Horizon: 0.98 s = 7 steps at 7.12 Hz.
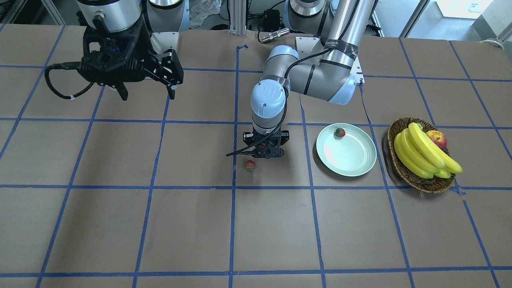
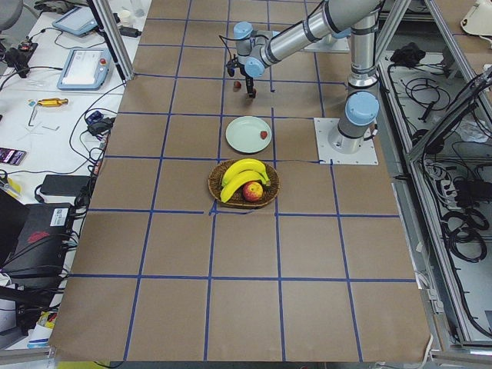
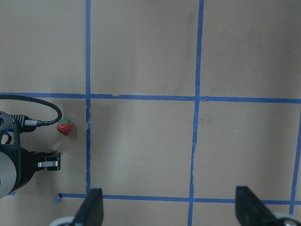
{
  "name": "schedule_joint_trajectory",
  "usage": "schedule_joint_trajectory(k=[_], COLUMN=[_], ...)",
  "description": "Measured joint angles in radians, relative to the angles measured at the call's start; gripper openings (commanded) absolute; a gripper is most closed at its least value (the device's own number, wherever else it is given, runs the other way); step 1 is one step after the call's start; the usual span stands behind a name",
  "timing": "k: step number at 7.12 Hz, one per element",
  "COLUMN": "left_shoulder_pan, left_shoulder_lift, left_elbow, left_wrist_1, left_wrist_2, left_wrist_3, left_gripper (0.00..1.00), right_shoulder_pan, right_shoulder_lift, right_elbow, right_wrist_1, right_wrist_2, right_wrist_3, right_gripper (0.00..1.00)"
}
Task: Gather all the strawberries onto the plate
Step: 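Reach the left gripper to the next strawberry and grasp it, then place the strawberry on the plate and open the left gripper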
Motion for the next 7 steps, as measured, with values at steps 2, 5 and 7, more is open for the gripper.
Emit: schedule_joint_trajectory(k=[2,5,7], left_shoulder_pan=[0.008,0.184,0.323], left_shoulder_lift=[0.025,0.116,0.153], left_elbow=[0.008,0.001,-0.023], left_wrist_1=[-0.011,-0.145,-0.185], left_wrist_2=[0.020,0.128,0.156], left_wrist_3=[0.063,0.312,0.474], left_gripper=[0.06,0.10,0.89], right_shoulder_pan=[0.000,0.002,0.002], right_shoulder_lift=[0.000,0.001,0.001], right_elbow=[0.000,0.001,0.002], right_wrist_1=[0.000,0.000,-0.001], right_wrist_2=[0.001,0.002,0.002], right_wrist_3=[0.000,0.001,0.001], right_gripper=[1.00,1.00,1.00])
